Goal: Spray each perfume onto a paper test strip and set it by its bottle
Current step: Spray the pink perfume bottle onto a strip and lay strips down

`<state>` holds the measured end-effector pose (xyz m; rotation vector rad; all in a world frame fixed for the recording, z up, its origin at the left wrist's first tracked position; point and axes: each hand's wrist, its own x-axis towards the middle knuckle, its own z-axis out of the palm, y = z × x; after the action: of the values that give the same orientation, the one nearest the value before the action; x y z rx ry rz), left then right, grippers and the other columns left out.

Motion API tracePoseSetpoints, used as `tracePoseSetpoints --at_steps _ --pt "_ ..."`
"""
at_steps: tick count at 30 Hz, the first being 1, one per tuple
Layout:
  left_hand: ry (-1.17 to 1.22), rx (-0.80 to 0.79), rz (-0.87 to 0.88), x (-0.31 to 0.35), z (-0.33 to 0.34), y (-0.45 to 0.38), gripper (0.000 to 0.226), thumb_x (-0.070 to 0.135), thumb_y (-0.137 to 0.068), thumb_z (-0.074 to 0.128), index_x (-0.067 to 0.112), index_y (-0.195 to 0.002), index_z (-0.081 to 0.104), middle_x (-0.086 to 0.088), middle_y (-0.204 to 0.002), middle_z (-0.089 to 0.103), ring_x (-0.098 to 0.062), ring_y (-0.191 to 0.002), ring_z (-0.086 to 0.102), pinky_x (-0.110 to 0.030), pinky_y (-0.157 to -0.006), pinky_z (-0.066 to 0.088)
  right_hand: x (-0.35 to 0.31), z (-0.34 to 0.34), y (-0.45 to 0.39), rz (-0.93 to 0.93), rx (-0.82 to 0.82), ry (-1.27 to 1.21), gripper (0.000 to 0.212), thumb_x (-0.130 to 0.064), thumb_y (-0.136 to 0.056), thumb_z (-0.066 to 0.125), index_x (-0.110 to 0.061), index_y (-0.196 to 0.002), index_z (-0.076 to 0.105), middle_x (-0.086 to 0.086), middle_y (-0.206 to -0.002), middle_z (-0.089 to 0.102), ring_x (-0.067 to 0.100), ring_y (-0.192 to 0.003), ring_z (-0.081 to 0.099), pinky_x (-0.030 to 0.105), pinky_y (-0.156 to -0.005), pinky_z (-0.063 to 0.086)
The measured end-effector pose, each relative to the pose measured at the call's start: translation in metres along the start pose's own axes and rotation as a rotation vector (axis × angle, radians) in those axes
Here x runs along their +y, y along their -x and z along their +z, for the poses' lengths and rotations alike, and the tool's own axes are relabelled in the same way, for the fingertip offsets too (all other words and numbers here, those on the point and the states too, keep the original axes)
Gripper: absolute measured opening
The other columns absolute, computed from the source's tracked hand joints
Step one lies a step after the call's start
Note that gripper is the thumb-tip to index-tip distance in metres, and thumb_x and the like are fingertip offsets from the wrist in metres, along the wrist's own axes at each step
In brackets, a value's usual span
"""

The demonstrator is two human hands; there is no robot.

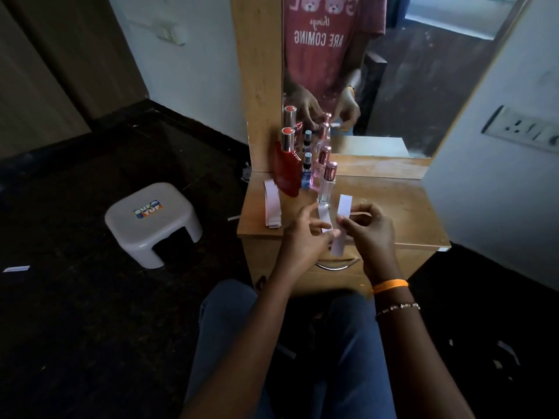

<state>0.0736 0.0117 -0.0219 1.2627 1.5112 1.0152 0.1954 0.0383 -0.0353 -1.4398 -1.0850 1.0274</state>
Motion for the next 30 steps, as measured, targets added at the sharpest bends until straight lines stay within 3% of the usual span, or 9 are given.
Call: tracePoseSetpoints --at_steps 2,5,7,10,13,15,21,26,30 --pt "-0.033 0.013 -0.006 0.003 0.001 0.000 0.054 0.026 -0.085 0.064 0.027 -0.134 0.042 0.007 -0.103 0.062 -0.006 -0.095 0.058 -0.020 -0.077 0.046 0.002 -0.005 -0.013 -0.056 0.085 0.158 0.027 -0.004 -0.072 0.077 -0.010 -0.090 0.058 0.011 -0.082 0.069 0.024 -0.075 0.067 0.036 -0.065 0.056" --pt "-0.060 0.017 0.017 0.004 0.000 0.000 0.041 0.023 -0.088 0.060 0.026 -0.128 0.050 0.008 -0.099 0.059 -0.008 -0.094 0.057 -0.022 -0.080 0.046 0.001 -0.007 -0.028 -0.159 0.123 0.331 0.033 -0.006 -0.070 0.079 -0.010 -0.093 0.056 0.004 -0.080 0.062 0.018 -0.074 0.060 0.020 -0.059 0.045" --pt "-0.075 0.040 0.036 0.004 -0.002 0.000 0.035 0.021 -0.089 0.059 0.025 -0.123 0.055 0.008 -0.096 0.059 -0.008 -0.092 0.058 -0.020 -0.078 0.046 0.003 -0.005 -0.035 -0.207 0.117 0.388 0.034 -0.006 -0.070 0.079 -0.010 -0.093 0.055 0.003 -0.079 0.060 0.018 -0.074 0.058 0.016 -0.057 0.039" --pt "-0.086 0.080 0.061 0.004 -0.005 -0.002 0.030 0.018 -0.088 0.060 0.025 -0.118 0.058 0.009 -0.093 0.060 -0.003 -0.087 0.058 -0.011 -0.070 0.043 0.009 0.000 -0.040 -0.279 0.120 0.511 0.032 -0.006 -0.070 0.078 -0.011 -0.091 0.055 0.005 -0.080 0.061 0.024 -0.076 0.059 0.025 -0.060 0.041" --pt "-0.098 0.104 0.085 0.004 -0.008 -0.003 0.027 0.017 -0.088 0.060 0.025 -0.114 0.059 0.013 -0.090 0.058 0.007 -0.080 0.053 -0.007 -0.067 0.040 0.009 0.001 -0.045 -0.346 0.162 0.688 0.034 -0.011 -0.068 0.078 -0.008 -0.096 0.059 0.010 -0.094 0.063 0.030 -0.089 0.056 0.038 -0.078 0.040" --pt "-0.099 0.117 0.091 0.005 -0.010 -0.004 0.025 0.017 -0.088 0.059 0.025 -0.112 0.060 0.016 -0.089 0.058 0.009 -0.080 0.052 -0.005 -0.065 0.039 0.002 0.002 -0.051 -0.393 0.154 0.659 0.028 -0.012 -0.074 0.074 -0.009 -0.097 0.060 0.010 -0.100 0.064 0.029 -0.093 0.056 0.038 -0.079 0.042" --pt "-0.057 0.177 0.116 0.014 -0.018 -0.015 0.024 0.013 -0.088 0.059 0.020 -0.111 0.060 0.017 -0.089 0.057 0.007 -0.081 0.053 -0.008 -0.069 0.039 -0.063 0.009 -0.081 -0.343 -0.118 0.292 0.014 -0.012 -0.088 0.064 -0.011 -0.102 0.065 0.004 -0.091 0.067 0.009 -0.075 0.059 0.020 -0.068 0.045" --pt "-0.034 0.213 0.106 0.019 -0.023 -0.023 0.024 0.014 -0.088 0.058 0.021 -0.111 0.061 0.015 -0.091 0.057 0.000 -0.088 0.054 -0.019 -0.078 0.043 -0.101 0.021 -0.107 -0.168 -0.492 0.451 0.026 -0.003 -0.084 0.065 -0.003 -0.111 0.064 0.012 -0.088 0.065 0.015 -0.071 0.058 0.025 -0.063 0.048" --pt "-0.033 0.221 0.096 0.018 -0.026 -0.023 0.023 0.015 -0.089 0.058 0.022 -0.111 0.061 0.018 -0.090 0.054 0.006 -0.084 0.050 -0.020 -0.077 0.042 -0.115 0.034 -0.114 -0.105 -0.524 0.596 0.031 0.000 -0.078 0.071 0.001 -0.109 0.065 0.016 -0.090 0.062 0.028 -0.082 0.060 0.048 -0.085 0.054"
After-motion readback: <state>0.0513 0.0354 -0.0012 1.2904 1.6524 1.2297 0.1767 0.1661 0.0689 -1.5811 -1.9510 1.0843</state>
